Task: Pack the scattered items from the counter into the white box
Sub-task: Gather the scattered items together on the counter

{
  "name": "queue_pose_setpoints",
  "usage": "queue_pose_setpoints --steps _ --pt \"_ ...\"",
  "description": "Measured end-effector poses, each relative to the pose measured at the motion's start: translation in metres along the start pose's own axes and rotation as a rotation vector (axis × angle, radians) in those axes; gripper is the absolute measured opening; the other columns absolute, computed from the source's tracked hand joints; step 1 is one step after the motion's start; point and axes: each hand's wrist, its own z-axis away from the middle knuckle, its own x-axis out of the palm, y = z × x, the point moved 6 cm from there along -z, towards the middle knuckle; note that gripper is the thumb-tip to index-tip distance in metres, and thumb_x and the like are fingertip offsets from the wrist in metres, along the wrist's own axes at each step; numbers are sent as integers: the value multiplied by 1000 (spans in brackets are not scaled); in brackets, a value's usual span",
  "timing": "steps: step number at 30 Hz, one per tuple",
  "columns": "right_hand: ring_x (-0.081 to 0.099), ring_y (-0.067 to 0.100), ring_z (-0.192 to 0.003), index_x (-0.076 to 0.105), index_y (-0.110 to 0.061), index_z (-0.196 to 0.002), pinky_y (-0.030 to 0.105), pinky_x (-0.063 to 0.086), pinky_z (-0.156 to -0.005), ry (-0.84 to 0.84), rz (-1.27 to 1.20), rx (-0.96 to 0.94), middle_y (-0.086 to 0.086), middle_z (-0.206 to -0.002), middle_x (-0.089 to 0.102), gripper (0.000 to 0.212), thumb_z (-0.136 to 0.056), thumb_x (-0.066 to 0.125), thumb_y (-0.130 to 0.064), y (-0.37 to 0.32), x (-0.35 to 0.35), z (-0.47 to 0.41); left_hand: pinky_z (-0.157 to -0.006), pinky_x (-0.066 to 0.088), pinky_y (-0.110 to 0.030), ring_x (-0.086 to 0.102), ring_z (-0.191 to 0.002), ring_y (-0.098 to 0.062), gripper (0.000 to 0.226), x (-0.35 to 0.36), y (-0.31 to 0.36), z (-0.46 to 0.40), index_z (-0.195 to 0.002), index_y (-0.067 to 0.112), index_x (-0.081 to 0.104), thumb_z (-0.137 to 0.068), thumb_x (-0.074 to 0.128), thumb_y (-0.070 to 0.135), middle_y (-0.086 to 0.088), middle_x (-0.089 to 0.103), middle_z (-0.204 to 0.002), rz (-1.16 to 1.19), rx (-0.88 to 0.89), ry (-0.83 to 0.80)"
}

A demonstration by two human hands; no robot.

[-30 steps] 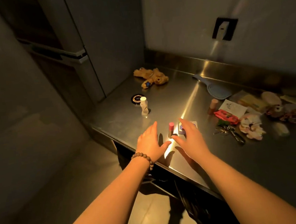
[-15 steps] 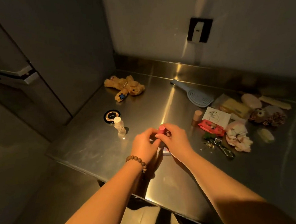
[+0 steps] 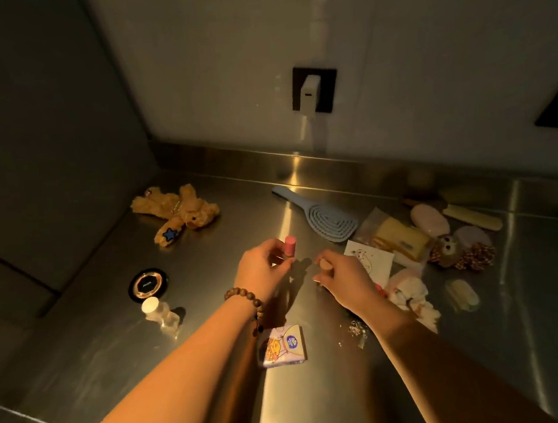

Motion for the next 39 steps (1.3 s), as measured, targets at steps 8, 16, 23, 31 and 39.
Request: queue_pose_setpoints --steps 8,16,23,31,39 --pt "61 6 -80 47 -40 -81 15 50 -65 344 -325 52 -10 -84 57 29 -83 68 -19 12 -91 -57 -68 49 -16 60 -72 -3 14 30 31 -84 -84 25 62 -76 73 20 11 64 -76 111 61 -81" --pt "52 9 -66 59 -10 -99 0 39 -60 453 -266 129 18 -87 57 26 -81 63 7 54 -148 -117 -74 53 -37 64 -82 -18 14 95 66 -182 -91 20 60 -80 67 26 1 68 -85 67 120 -151" --pt "53 10 -66 60 -6 -91 12 40 -59 388 -154 196 5 -76 57 19 -78 62 7 106 -142 -151 -72 52 -35 62 -79 -21 15 160 60 -218 -90 17 59 -84 62 30 -3 67 -83 31 109 -240" --pt "59 14 -84 58 -21 -105 26 44 -73 360 -24 242 -4 -88 62 28 -81 70 -15 126 -134 -159 -64 50 -35 62 -74 -26 17 176 62 -220 -89 17 53 -82 64 27 -7 66 -79 -61 214 -234" --pt "56 14 -102 48 -18 -125 20 40 -80 408 -123 162 -1 -112 57 56 -76 75 -20 118 -137 -135 -84 41 -27 57 -110 -22 70 161 58 -207 -134 26 37 -75 71 43 -4 59 -124 -97 176 -277"
